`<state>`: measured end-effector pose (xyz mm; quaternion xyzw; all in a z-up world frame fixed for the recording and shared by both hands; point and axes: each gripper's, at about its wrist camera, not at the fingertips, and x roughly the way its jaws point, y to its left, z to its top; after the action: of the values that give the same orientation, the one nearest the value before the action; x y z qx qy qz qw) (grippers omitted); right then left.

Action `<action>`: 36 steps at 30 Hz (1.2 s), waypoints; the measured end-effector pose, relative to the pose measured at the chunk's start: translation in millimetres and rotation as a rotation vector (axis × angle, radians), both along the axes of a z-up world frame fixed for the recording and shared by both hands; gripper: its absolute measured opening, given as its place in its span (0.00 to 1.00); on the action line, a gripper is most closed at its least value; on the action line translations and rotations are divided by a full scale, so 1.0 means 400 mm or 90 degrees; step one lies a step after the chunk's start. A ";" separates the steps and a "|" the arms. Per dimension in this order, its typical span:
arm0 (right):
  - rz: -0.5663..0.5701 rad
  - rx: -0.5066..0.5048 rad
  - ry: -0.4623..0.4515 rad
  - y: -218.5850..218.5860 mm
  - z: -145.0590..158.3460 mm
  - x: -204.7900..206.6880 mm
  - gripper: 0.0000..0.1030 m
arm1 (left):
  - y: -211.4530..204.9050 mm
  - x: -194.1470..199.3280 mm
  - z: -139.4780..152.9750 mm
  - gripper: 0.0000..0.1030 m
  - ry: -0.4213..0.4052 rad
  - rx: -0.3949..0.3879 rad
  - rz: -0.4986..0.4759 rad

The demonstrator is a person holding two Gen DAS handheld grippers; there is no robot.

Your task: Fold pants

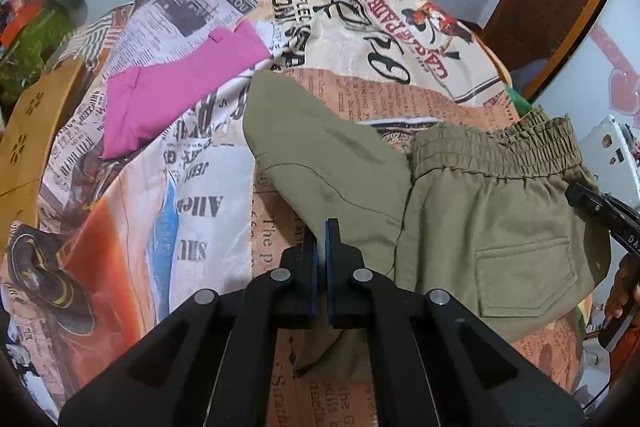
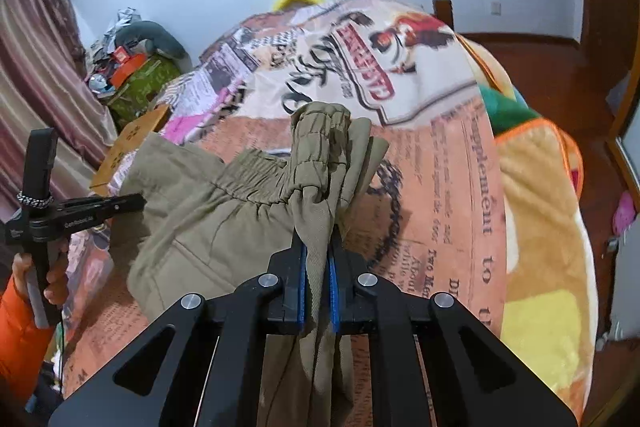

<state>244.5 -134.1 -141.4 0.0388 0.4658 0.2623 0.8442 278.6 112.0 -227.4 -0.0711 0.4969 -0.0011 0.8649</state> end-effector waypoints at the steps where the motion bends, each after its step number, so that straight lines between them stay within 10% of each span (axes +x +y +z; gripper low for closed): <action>1: 0.004 -0.001 -0.006 0.008 0.009 -0.001 0.07 | 0.003 -0.004 0.008 0.02 -0.005 -0.001 0.001; 20: 0.074 0.000 -0.087 0.266 0.103 0.134 0.07 | 0.214 0.025 0.178 0.02 -0.105 0.076 0.070; 36: 0.101 0.005 -0.084 0.591 0.056 0.375 0.07 | 0.533 0.211 0.136 0.02 -0.127 0.115 0.170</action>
<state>394.3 102.2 -118.9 -0.0123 0.4098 0.3321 0.8495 363.0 325.2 -172.9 -0.0581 0.3926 0.1513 0.9053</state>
